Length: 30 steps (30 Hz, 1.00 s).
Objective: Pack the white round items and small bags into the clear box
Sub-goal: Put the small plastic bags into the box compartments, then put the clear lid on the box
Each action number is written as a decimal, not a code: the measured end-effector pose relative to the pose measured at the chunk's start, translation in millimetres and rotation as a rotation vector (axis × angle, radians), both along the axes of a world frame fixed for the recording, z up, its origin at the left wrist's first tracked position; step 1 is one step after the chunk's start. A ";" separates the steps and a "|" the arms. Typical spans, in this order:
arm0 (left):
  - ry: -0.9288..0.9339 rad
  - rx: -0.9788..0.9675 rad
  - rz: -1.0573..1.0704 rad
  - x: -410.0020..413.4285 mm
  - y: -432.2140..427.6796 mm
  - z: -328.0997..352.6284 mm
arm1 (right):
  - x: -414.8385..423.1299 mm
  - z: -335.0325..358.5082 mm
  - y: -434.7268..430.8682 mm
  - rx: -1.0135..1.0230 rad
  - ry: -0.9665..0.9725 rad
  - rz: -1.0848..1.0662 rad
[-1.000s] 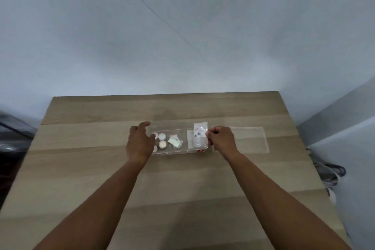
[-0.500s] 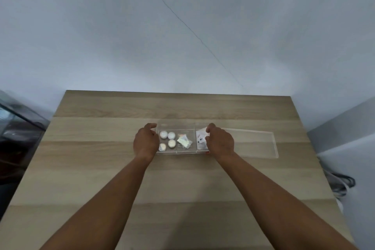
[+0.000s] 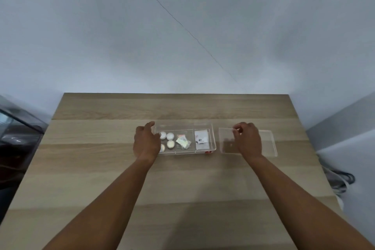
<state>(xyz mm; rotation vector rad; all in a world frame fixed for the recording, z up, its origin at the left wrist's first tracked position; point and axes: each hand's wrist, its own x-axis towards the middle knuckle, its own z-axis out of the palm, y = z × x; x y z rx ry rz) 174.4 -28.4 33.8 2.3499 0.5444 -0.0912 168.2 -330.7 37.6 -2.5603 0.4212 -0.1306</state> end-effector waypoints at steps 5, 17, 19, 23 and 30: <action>-0.243 -0.087 -0.163 -1.1 -53.2 25.3 | -10.7 -3.1 -46.2 -0.028 0.042 -0.182; 0.173 -0.115 -0.756 -15.5 -210.3 19.5 | -43.6 -15.7 -90.4 0.090 0.227 -0.366; 0.268 -0.046 -0.744 -13.0 -220.6 12.2 | -46.6 -17.4 -91.9 0.107 0.261 -0.335; 0.426 -0.008 -0.656 -10.8 -229.2 6.4 | -51.7 -21.2 -89.7 0.123 0.335 -0.251; 0.466 -0.030 -0.559 -19.5 -233.9 0.7 | -60.8 -24.1 -86.5 0.133 0.345 -0.207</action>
